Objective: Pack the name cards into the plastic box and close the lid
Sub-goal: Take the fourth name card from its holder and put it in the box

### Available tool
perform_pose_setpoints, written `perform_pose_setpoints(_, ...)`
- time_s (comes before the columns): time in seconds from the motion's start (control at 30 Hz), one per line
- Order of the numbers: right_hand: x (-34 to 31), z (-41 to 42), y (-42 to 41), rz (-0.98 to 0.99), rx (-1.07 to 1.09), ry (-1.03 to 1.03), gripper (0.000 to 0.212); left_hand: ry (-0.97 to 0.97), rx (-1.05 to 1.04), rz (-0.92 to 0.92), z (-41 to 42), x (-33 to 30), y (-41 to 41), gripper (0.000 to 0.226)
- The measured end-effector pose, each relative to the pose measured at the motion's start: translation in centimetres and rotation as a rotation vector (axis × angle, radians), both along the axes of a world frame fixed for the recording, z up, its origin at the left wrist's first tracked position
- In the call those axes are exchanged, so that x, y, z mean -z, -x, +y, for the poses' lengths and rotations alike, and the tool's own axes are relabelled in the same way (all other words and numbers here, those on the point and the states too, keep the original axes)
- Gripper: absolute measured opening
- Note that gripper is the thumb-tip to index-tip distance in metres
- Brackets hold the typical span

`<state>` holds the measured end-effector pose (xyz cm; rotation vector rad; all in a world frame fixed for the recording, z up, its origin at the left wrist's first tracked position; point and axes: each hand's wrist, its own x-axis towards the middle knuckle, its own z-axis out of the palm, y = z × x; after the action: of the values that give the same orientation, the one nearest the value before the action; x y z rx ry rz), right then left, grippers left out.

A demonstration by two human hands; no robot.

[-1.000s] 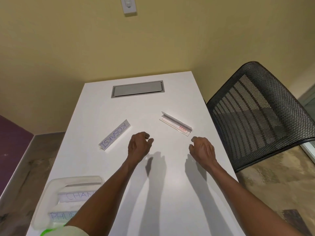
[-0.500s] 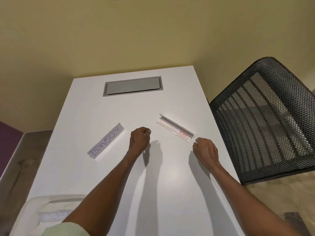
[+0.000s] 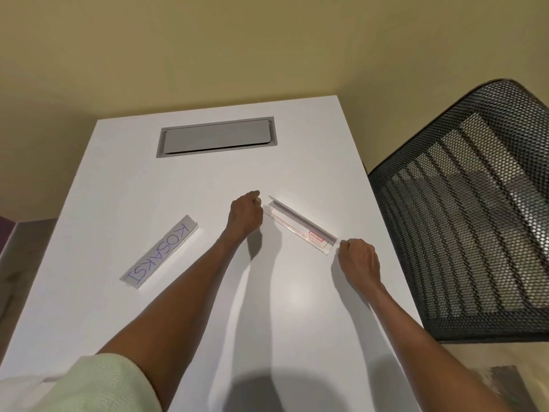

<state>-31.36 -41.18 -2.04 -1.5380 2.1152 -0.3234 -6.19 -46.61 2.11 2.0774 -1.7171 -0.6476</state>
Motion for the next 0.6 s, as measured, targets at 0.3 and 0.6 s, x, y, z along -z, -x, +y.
perform_pose_setpoints(0.3,0.5,-3.1,0.2,-0.274,0.253,-0.186,0.040,-0.055,0.000,0.075,-3.3,2.0,1.5,0.033)
perform_pose_setpoints(0.6,0.2,-3.5,0.6,-0.479,0.340,-0.250,0.023,-0.101,-0.259,0.186,-4.8,3.2,1.9,0.036)
